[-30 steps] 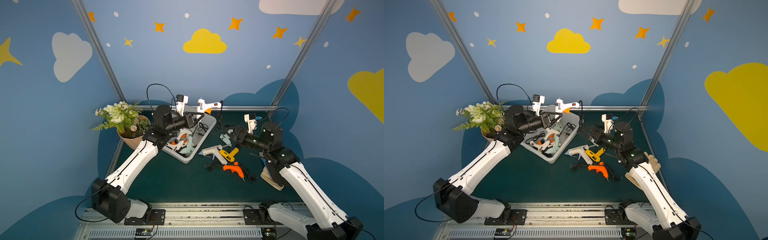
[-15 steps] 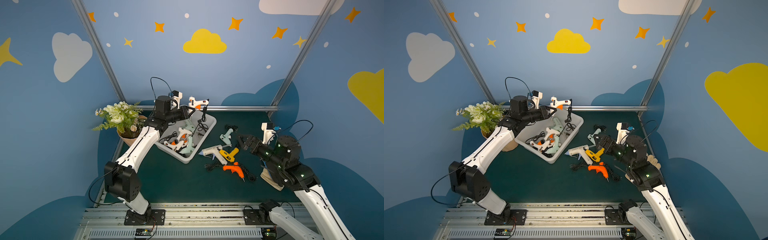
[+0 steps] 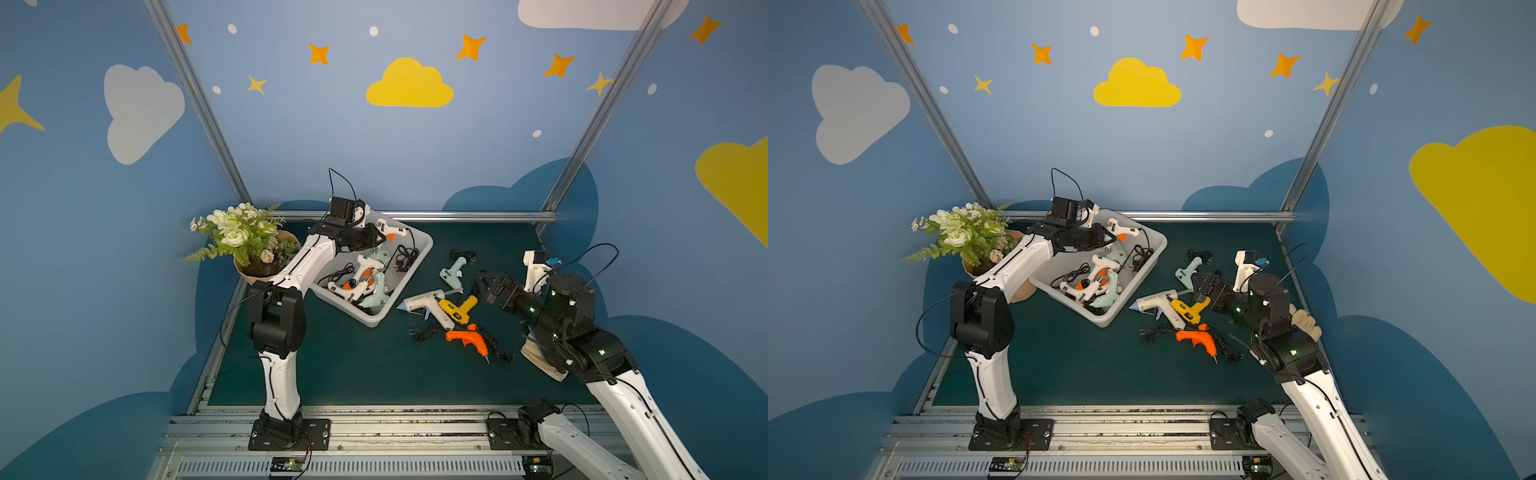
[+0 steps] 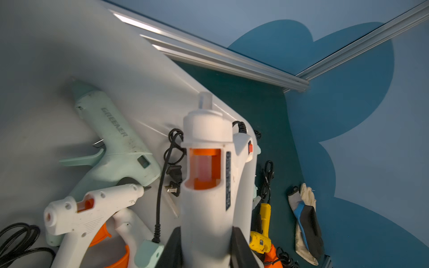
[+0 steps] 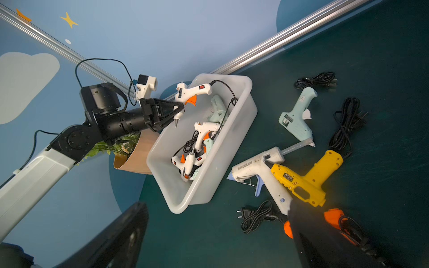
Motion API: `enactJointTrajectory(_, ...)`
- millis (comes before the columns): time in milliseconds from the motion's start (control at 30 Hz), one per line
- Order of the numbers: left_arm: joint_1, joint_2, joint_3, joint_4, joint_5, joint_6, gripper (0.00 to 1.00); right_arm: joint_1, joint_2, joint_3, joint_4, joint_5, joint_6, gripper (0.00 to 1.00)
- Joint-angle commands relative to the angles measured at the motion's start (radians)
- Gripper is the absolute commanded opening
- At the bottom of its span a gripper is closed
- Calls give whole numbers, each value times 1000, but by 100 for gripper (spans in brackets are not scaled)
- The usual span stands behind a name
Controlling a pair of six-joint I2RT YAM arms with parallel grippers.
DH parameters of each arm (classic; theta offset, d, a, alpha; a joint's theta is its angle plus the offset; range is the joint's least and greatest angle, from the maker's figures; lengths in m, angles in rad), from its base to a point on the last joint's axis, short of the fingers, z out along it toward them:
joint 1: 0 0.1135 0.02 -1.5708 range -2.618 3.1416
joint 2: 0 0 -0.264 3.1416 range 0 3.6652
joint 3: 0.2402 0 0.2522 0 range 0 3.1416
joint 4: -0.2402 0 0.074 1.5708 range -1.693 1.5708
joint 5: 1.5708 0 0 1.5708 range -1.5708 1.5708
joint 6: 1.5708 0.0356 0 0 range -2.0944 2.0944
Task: Put the hot melt glue gun into the storage box
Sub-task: Place the hot melt adhesive gun in the storage box.
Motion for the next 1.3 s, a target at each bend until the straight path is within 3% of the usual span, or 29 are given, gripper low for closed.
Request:
enactJointTrajectory(0,14,60,74,-134,-34,72,3,3,2,-9,-10,17,-10,98)
enactJointTrajectory(300,22,192,181,-221,-93,100,3,4,1,-19,-21,33,-7,98)
enactJointTrajectory(467,21,249,244,-260,-132,110,10,7,4,-40,-36,48,-1,97)
enactJointTrajectory(867,23,244,267,-304,-225,126,40,11,79,-67,-174,95,-4,97)
enactJointTrajectory(1167,23,136,205,-301,-286,122,65,1,207,-91,-191,10,9,85)
enactJointTrajectory(1267,23,80,153,-282,-279,108,79,-9,248,-91,-206,5,22,81)
